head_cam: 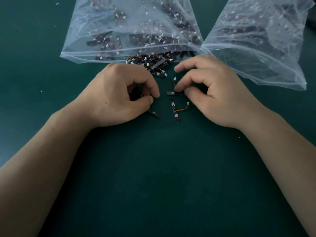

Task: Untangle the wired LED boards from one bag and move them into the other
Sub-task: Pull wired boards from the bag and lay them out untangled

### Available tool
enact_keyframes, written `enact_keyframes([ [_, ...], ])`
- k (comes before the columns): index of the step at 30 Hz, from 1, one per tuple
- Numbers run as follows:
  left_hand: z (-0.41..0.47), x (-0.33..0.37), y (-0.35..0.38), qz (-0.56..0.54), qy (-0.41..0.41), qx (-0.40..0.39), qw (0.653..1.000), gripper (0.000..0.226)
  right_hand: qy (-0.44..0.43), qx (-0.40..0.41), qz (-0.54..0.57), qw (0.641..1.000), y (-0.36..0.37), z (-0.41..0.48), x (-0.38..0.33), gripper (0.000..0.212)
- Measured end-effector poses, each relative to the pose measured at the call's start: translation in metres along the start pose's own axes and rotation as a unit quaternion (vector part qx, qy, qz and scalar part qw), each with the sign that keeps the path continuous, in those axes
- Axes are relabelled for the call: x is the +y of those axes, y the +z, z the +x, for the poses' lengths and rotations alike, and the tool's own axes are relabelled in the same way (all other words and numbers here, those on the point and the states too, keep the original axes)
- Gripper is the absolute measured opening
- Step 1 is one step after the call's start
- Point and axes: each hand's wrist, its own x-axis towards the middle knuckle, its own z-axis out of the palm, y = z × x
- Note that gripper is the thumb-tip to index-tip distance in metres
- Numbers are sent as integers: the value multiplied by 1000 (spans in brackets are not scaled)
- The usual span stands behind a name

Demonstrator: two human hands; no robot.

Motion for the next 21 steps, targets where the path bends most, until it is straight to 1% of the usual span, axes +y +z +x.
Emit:
enact_keyframes([
  [3, 0, 1, 1, -4, -4, 31, 1000, 7, 8, 4, 6, 1000, -2, 0, -1, 19],
  [5, 1, 3, 0, -4, -6, 47, 999, 5, 11, -7, 11, 1000, -3, 0, -1, 23],
  [7, 0, 3, 0, 8, -9, 58, 998, 14, 12, -21, 11, 1000, -3, 0, -1, 29],
  [9, 0, 4, 0, 20, -11, 72, 997, 25, 16, -27, 8, 999, -2, 0, 0, 31],
  [11, -1, 6, -1, 28, -12, 74, 997, 32, 24, -28, 12, 999, -3, 0, 0, 27],
  [13, -2, 6, -1, 46, -14, 54, 997, 34, 32, -25, 14, 999, -3, 0, 1, 19],
  [16, -4, 6, -2, 83, -17, 17, 996, 27, 35, -23, 16, 999, -4, -1, 0, 7],
  [19, -4, 5, -1, 98, -17, 2, 995, 15, 34, -22, 21, 999, -5, -1, -1, 9],
  [21, -3, 5, 0, 76, -17, -6, 997, 8, 38, -28, 25, 999, -6, 0, -2, 12],
])
